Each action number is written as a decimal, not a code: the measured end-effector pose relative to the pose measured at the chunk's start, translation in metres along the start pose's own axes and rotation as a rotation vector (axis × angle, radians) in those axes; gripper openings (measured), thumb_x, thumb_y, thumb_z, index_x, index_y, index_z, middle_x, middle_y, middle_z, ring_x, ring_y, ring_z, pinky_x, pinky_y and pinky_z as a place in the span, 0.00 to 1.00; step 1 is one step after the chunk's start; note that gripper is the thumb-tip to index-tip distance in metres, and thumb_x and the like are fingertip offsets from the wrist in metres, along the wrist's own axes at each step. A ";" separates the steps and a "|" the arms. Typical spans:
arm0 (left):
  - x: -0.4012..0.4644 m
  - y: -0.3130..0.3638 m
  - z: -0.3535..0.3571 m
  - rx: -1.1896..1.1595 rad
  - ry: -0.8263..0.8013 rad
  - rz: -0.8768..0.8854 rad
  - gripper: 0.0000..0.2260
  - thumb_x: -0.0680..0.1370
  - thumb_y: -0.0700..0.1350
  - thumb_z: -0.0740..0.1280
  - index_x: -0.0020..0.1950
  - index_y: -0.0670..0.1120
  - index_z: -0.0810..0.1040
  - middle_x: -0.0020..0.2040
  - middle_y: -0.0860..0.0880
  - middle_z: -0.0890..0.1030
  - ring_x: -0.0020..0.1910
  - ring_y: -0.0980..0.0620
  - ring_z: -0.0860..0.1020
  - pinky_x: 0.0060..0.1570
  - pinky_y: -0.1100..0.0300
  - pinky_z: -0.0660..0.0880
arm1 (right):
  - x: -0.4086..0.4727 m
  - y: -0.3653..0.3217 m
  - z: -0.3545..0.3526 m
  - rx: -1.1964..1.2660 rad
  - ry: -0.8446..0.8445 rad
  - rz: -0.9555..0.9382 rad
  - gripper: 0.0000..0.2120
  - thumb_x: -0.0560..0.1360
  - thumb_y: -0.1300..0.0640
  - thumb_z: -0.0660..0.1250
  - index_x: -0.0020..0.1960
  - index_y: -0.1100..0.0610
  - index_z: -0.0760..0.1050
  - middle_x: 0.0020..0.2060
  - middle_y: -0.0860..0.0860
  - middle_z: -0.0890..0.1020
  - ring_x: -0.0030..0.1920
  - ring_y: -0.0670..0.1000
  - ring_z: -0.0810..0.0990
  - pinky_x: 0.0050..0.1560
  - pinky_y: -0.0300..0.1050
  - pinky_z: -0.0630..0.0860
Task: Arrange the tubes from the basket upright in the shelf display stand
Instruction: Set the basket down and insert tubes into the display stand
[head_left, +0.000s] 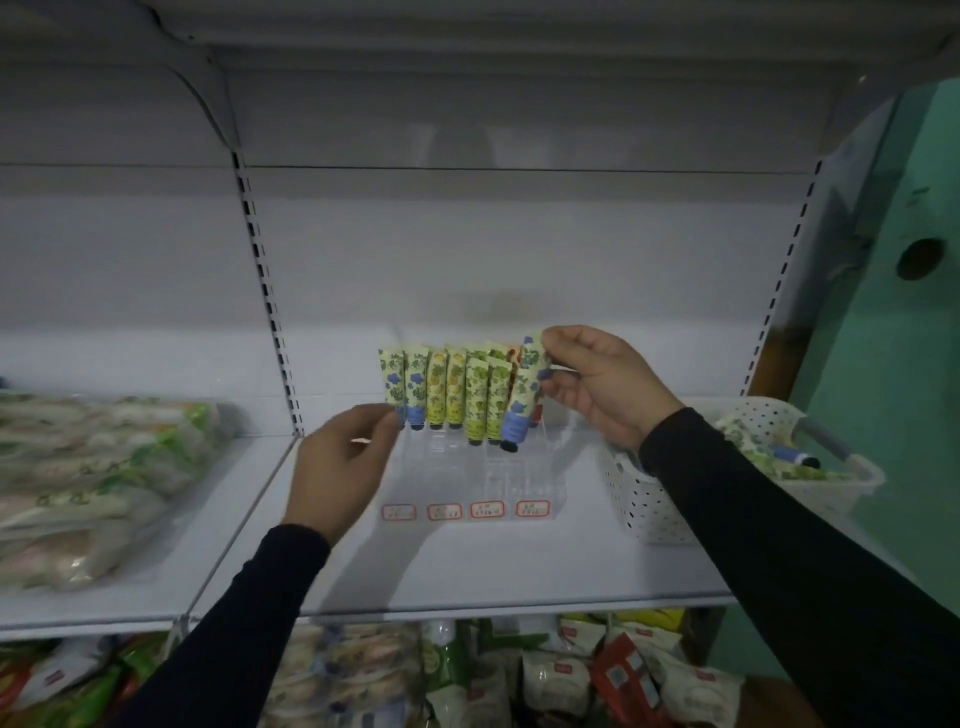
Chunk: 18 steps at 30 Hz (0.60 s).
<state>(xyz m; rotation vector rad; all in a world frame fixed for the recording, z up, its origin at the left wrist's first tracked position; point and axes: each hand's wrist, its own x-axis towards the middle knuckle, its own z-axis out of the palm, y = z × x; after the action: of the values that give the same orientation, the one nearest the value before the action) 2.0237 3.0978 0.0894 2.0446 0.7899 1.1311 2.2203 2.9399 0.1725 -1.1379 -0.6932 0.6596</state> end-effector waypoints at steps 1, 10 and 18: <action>-0.003 0.014 0.004 -0.055 -0.056 0.026 0.11 0.79 0.53 0.67 0.56 0.50 0.83 0.52 0.56 0.84 0.48 0.64 0.79 0.45 0.74 0.71 | 0.000 0.004 0.007 0.004 -0.010 0.007 0.02 0.79 0.61 0.66 0.47 0.58 0.76 0.40 0.53 0.81 0.33 0.46 0.80 0.36 0.37 0.80; -0.015 0.048 0.023 -0.254 -0.469 -0.017 0.14 0.83 0.48 0.62 0.49 0.39 0.79 0.45 0.46 0.84 0.40 0.57 0.80 0.48 0.55 0.78 | 0.003 0.027 0.036 0.086 -0.119 0.078 0.04 0.81 0.60 0.62 0.51 0.58 0.75 0.40 0.52 0.80 0.33 0.45 0.77 0.32 0.35 0.74; -0.013 0.032 0.012 -0.376 -0.480 -0.139 0.13 0.83 0.47 0.60 0.52 0.40 0.81 0.46 0.48 0.85 0.42 0.54 0.80 0.49 0.56 0.79 | 0.003 0.035 0.042 -0.147 -0.223 0.113 0.07 0.79 0.58 0.65 0.54 0.60 0.77 0.40 0.50 0.82 0.40 0.47 0.80 0.43 0.38 0.77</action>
<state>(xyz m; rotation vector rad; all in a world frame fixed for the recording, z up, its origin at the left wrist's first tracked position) 2.0340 3.0655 0.1032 1.8011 0.4310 0.6131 2.1854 2.9765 0.1503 -1.2575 -0.8834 0.8514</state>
